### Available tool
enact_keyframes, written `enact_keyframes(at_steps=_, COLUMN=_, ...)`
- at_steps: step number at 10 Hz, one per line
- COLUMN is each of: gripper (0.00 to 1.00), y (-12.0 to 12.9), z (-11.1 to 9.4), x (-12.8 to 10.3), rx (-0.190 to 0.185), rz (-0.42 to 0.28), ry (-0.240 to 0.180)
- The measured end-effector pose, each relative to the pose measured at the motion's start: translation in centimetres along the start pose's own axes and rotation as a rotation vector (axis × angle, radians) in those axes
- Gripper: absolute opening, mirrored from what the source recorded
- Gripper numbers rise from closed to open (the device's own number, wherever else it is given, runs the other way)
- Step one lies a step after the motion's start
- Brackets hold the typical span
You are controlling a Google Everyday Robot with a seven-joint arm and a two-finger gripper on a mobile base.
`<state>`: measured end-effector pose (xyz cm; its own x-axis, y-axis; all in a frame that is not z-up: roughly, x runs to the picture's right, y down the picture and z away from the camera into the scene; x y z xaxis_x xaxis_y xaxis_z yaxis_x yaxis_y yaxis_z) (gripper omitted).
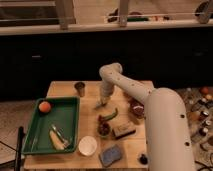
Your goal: Wipe table surface with towel
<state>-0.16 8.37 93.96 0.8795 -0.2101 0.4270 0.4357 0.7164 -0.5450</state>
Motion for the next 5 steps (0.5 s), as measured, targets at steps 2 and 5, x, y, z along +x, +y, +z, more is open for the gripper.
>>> enact_keyframes(at_steps=2, gripper=0.00, y=-0.06, z=-0.45, x=0.09, rx=0.004, rz=0.004, ry=0.006)
enact_keyframes(at_steps=5, gripper=0.00, y=-0.84, z=-0.68, x=0.00, rx=0.009, rz=-0.014, ry=0.012)
